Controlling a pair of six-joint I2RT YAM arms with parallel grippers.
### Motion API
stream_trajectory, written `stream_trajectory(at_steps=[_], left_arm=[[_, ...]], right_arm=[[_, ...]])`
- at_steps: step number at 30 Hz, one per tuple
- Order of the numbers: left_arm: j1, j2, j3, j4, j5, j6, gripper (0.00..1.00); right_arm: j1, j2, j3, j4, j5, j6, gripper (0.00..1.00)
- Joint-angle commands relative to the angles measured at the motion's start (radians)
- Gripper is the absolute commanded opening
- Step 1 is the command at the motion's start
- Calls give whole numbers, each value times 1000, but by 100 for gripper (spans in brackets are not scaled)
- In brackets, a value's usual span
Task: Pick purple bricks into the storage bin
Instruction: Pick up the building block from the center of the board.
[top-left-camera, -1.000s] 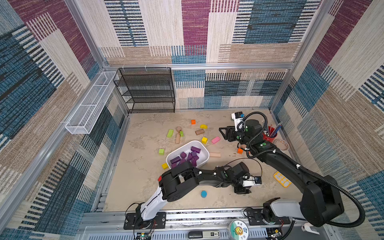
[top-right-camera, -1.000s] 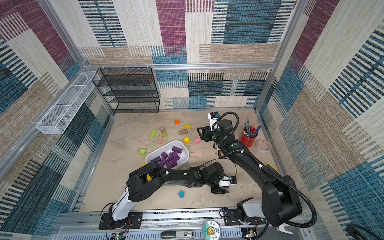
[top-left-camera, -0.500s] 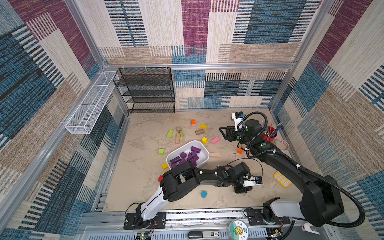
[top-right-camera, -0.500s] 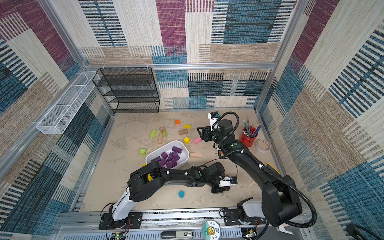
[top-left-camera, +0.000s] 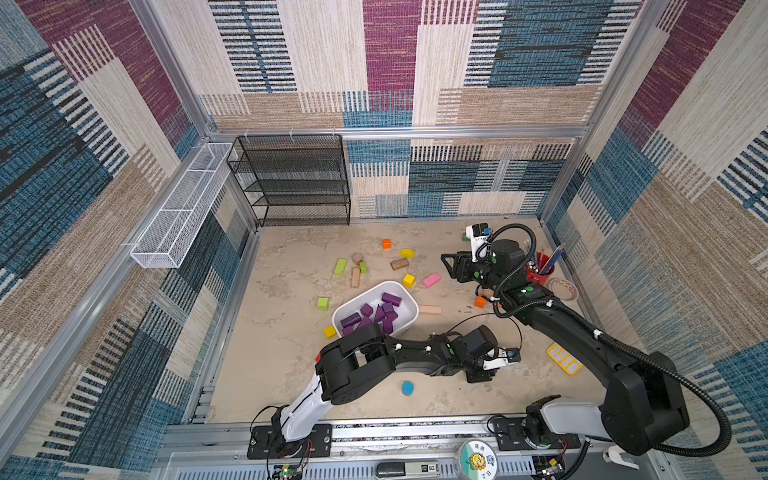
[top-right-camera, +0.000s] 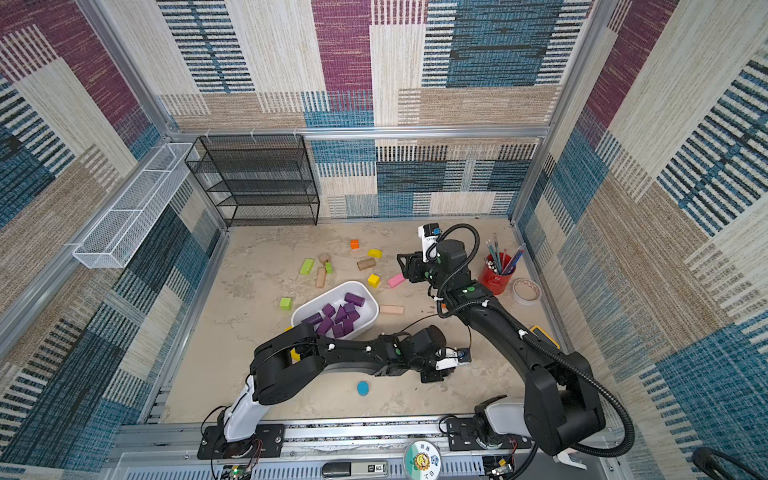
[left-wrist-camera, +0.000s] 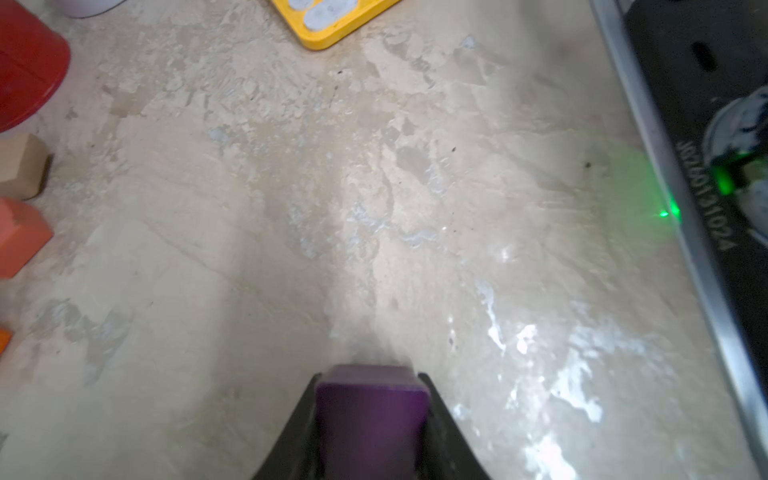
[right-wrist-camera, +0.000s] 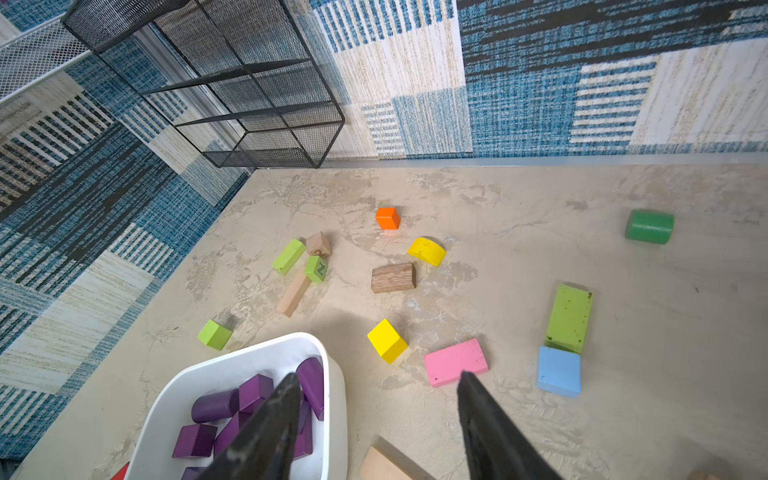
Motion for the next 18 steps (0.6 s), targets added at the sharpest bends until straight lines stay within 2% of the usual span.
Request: stream_trajectory(at_steps=[1,18], left_arm=[[1,-29,-23,30,-54,-33,33],[3,-188,-188,34,-165,-130,32]], right_arm=[[0,-11,-5,26,24,-7,62],[-3,-31,-17,26,58,-6,62]])
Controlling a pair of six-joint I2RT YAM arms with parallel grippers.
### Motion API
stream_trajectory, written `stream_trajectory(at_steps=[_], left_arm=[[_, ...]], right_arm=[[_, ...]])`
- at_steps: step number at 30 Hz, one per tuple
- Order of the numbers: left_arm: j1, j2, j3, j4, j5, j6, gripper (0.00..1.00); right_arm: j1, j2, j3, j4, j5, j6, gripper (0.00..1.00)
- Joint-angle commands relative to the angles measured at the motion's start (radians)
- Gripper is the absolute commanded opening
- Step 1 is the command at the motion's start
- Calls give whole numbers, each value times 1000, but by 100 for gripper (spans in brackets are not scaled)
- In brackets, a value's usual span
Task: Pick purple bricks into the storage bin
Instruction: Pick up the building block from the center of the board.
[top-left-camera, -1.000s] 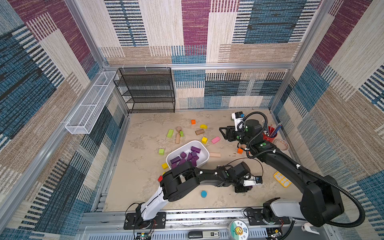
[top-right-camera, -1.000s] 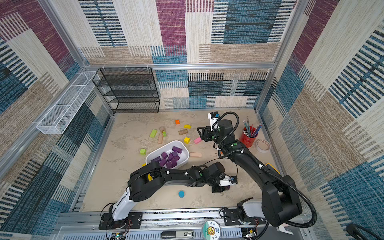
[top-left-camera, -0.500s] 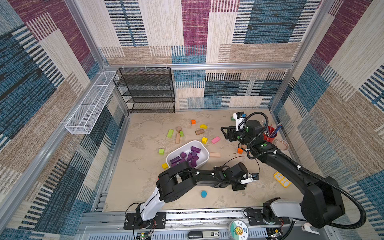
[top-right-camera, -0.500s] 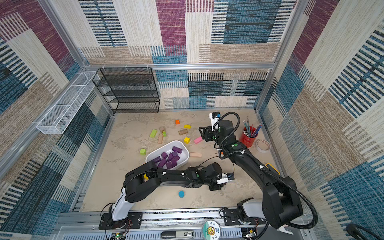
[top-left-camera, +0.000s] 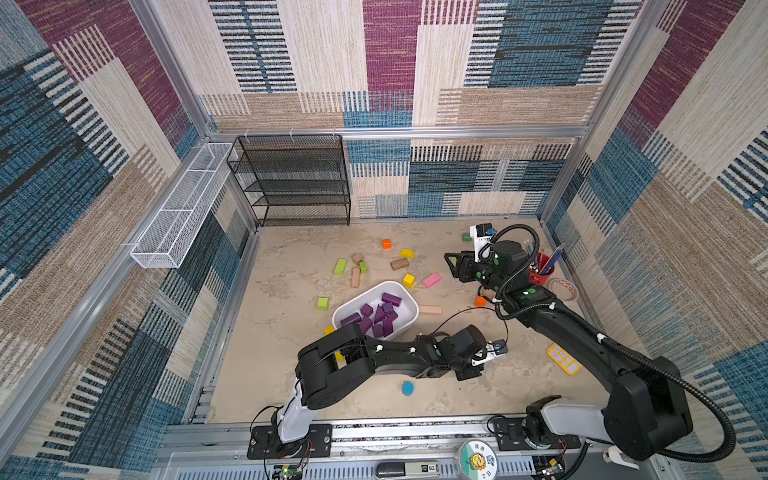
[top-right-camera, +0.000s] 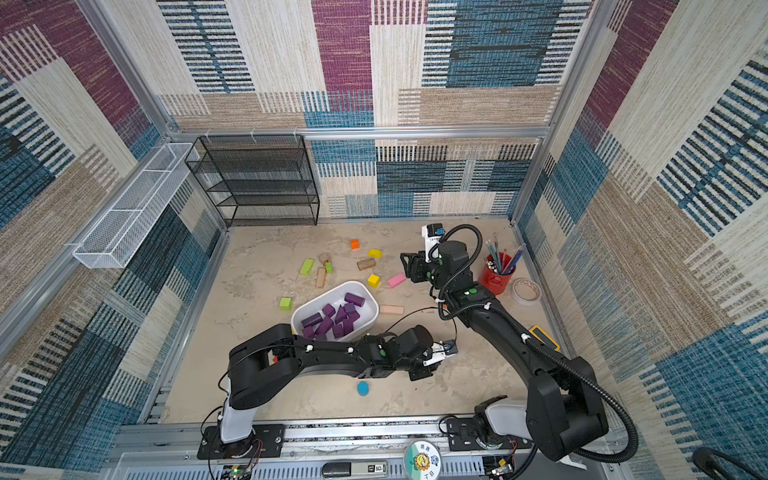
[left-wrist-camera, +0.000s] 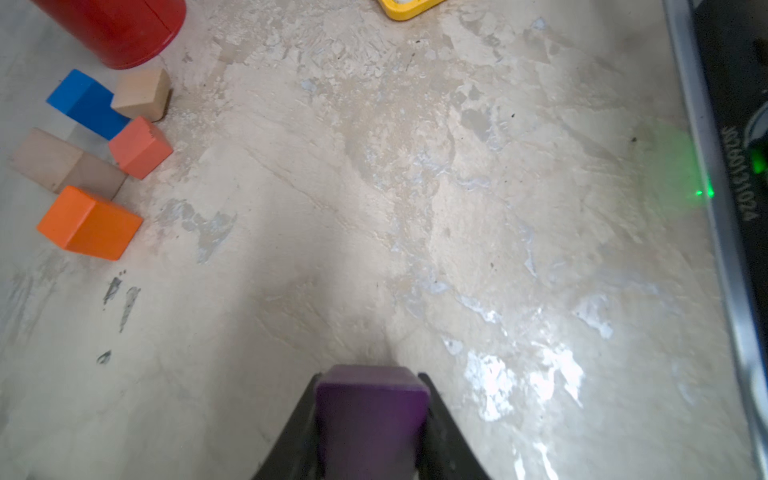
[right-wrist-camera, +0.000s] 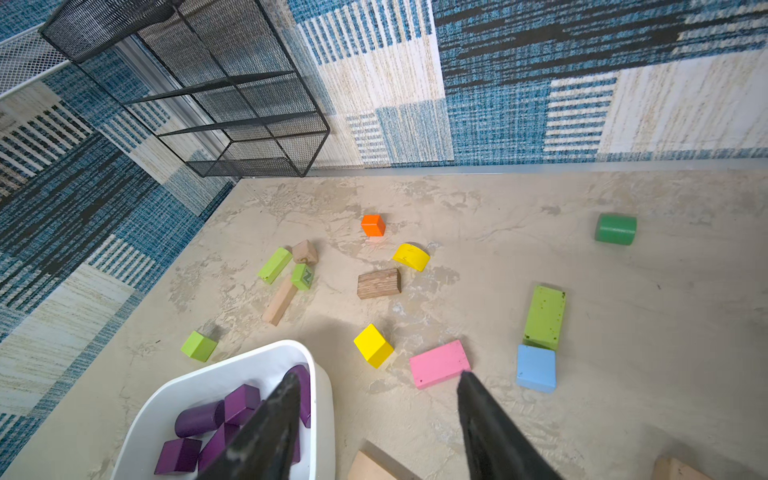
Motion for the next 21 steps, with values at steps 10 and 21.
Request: stream_trajectory(at_steps=[10,21], left_arm=[[7,-165,-190,35,-101,-98,33],[57,-295,-300,38,-151,-190,33]], right_arm=[[-4,-14,-8,26,28,-5,62],[-6,-12,-9,27,33,-8,62]])
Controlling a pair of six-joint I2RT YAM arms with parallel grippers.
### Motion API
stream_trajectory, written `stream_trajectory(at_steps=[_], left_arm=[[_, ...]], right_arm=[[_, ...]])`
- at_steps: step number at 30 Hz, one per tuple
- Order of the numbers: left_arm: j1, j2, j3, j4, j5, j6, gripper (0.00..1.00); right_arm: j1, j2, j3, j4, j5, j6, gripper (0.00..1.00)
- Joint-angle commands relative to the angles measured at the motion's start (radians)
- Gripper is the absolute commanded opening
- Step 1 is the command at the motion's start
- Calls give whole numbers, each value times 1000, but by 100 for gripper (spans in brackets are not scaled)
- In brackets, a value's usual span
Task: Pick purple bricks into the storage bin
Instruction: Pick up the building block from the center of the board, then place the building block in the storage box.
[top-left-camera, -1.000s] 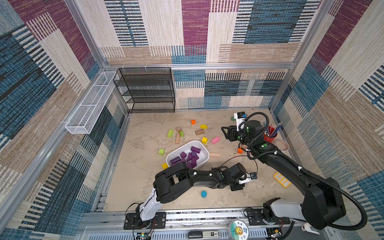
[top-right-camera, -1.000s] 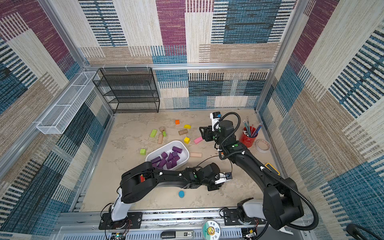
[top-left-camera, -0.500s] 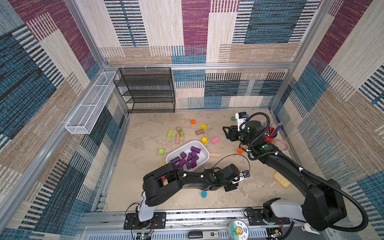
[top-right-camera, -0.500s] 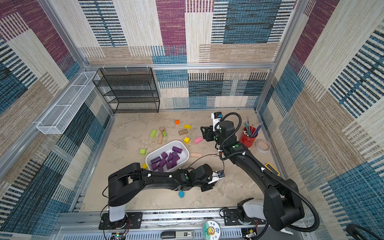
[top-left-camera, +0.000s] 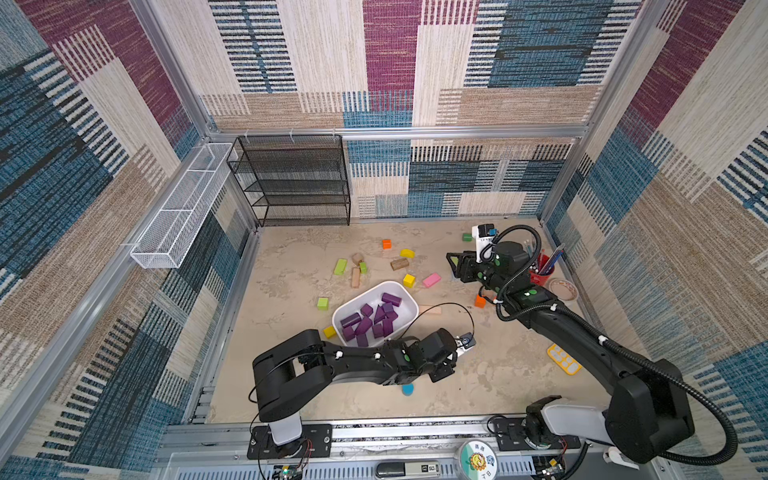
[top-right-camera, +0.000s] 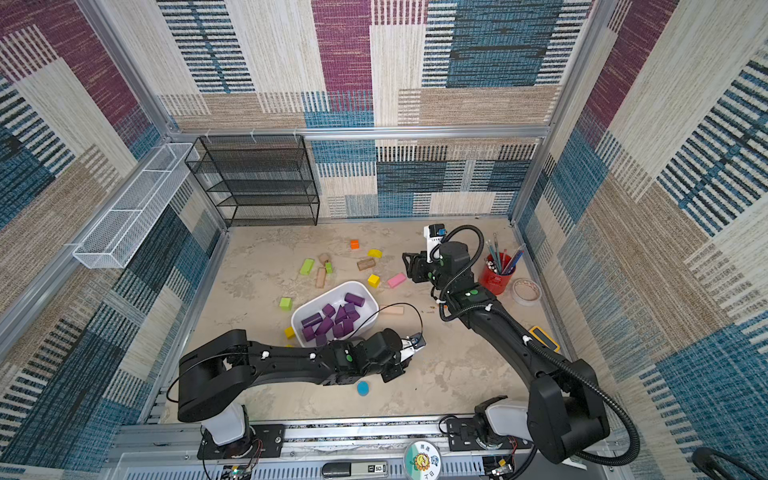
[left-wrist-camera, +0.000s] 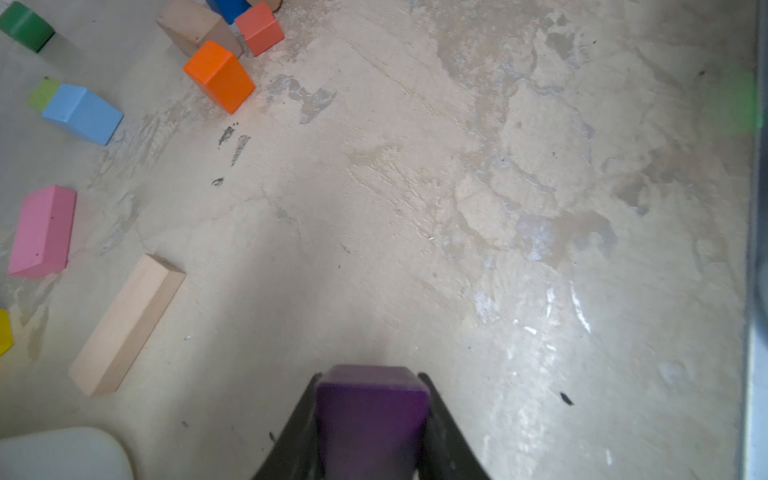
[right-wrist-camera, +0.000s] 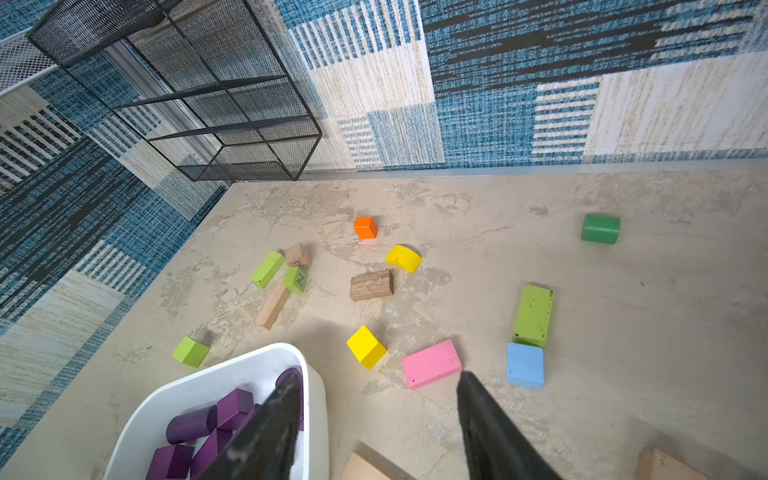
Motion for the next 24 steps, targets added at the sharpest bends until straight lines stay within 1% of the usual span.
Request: stream_trajectory(at_steps=[1,10,19,24], left_arm=[[22,-37,-20,22,-21,-61,33],[133,-145,-90,21,13,-187,34],[230,-256,-130,-1,16,-263,34],[283,-319,-164,-24,-9,-295,34]], right_arm=[[-2,-1,-2,26,9,-8,62],[-1,5,-2,29,2,-8,61],[-2,20,1,29,-14,-12,61],[-2,30,2,29,-39,-15,61]])
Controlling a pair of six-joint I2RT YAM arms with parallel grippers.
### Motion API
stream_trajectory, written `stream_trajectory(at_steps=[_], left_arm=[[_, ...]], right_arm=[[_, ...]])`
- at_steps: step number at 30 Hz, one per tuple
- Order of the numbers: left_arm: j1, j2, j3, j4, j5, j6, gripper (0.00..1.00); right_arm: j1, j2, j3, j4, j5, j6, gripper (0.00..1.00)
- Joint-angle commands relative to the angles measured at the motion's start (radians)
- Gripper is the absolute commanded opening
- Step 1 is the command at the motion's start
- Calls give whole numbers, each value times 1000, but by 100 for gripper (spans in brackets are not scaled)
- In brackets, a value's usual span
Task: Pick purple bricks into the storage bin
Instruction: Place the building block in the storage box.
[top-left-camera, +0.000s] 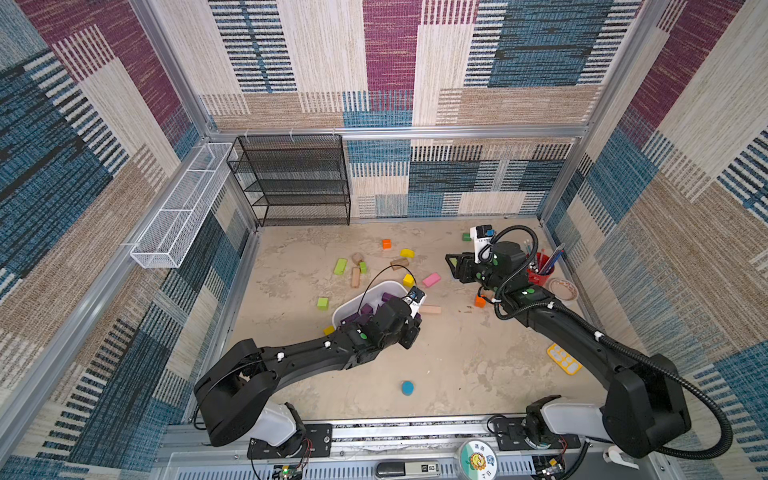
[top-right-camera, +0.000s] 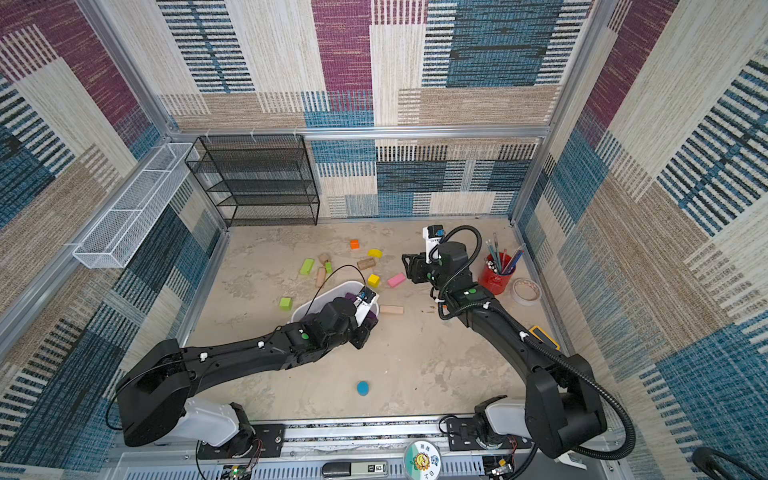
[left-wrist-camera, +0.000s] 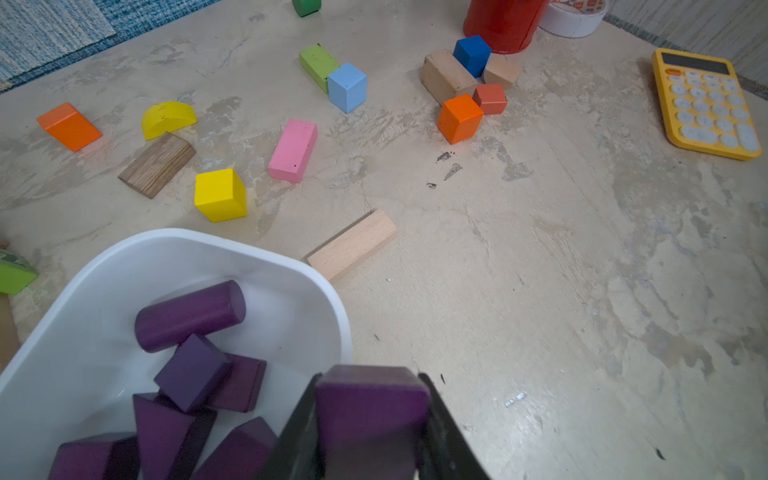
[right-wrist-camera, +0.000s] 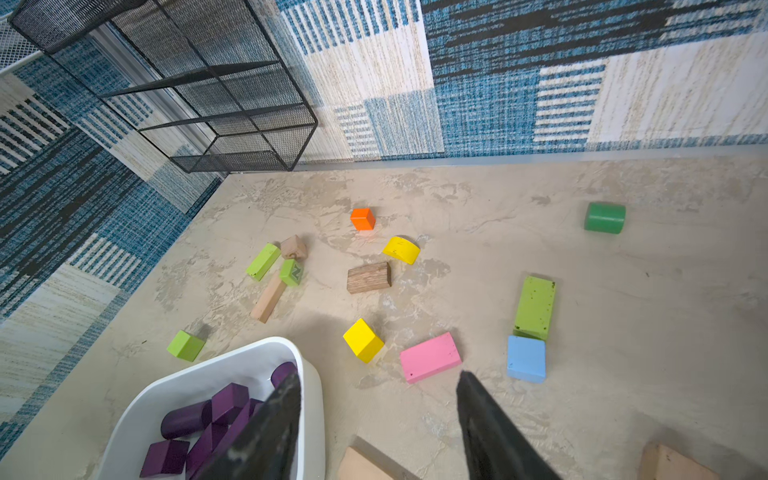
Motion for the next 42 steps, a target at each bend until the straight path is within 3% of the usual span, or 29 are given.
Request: stream_trajectory(at_steps=[1,21,42], left_arm=[[31,-33,-19,-17,-15,-54,35],[224,-50,-54,-152,-161,-245,35],[269,142,99,-247,-97,-306,35]], right_arm=[[0,3,4,31,-30,-14,61],[-1,43,1,49,-106,-30,61],[2,113,-2,90,-227,-49,60]])
